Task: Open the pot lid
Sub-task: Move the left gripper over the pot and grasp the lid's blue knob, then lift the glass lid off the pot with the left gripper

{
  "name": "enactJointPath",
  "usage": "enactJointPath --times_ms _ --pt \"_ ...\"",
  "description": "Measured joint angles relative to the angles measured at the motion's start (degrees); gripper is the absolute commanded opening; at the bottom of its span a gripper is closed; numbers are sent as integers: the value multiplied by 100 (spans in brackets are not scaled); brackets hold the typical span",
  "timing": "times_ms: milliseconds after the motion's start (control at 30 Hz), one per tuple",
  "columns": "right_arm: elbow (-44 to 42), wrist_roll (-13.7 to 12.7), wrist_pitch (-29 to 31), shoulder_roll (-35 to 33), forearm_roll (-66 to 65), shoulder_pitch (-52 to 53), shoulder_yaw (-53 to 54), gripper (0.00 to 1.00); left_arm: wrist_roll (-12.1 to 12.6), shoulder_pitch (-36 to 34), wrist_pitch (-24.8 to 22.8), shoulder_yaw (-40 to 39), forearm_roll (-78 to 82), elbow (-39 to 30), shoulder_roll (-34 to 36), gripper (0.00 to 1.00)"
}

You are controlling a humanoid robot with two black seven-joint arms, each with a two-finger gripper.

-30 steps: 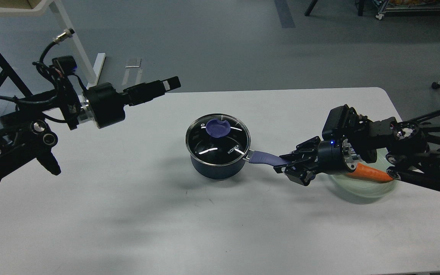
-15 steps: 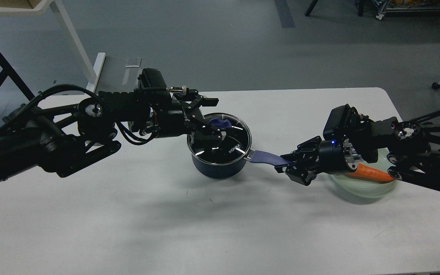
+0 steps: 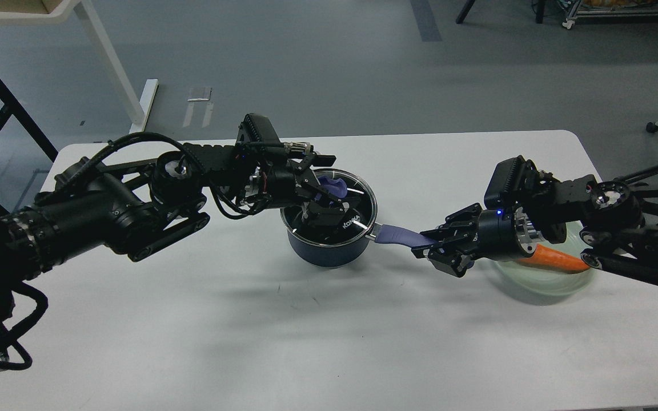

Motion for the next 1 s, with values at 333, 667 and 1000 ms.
enactJointPath --times_ms 333,667,1000 --pt "6 0 0 0 29 0 0 34 0 194 -1 42 0 74 -1 99" --pt "8 -1 0 8 52 -4 0 34 0 289 186 51 -6 151 -11 77" --pt "10 3 1 -3 52 -6 0 34 3 284 329 181 -34 162 -1 42"
